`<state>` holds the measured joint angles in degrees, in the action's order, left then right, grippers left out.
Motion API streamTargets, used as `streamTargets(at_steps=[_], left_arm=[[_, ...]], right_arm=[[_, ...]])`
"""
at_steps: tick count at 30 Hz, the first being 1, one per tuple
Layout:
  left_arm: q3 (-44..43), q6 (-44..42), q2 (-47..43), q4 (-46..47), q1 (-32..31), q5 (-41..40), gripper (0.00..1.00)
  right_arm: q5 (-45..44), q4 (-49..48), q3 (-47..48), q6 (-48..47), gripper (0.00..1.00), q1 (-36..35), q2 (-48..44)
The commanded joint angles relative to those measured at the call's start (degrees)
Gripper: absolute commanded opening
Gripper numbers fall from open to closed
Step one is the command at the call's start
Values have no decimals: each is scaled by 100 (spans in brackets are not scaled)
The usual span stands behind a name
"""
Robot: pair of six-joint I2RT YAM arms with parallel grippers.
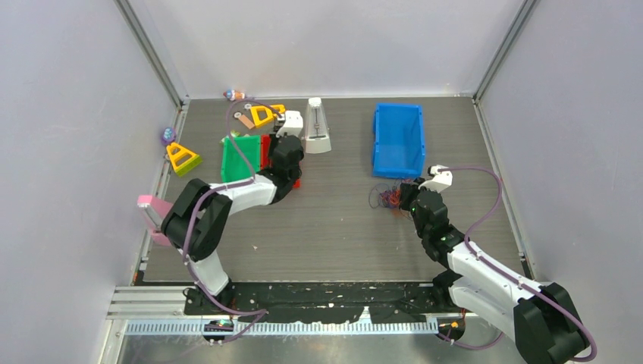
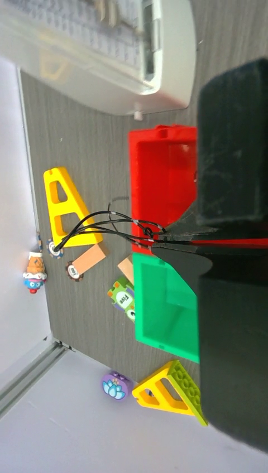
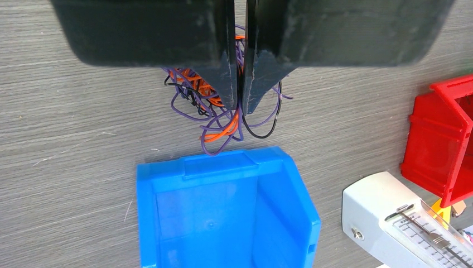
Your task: Untangle the cables
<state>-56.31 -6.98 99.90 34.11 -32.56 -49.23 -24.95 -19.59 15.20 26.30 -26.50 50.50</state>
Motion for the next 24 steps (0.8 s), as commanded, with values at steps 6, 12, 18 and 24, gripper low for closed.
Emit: streamTargets(at_steps=[6,12,18,24], left_arm=[[-62,860,-601,-1472,-373,-42,0],[-343,1759,-688,-3364,-374,368,0],[-369,1938,-459,-3779,-357,799,0],[-1376,2166,338,-4878,-89,1596,0]], right_arm=[[-87,-195,71,75,5,10,-103],[-50,-175,62,110,6,12,-142],[-39,-150,59,113,5,9,-197],[-74,-127,39,104,5,11,-268]])
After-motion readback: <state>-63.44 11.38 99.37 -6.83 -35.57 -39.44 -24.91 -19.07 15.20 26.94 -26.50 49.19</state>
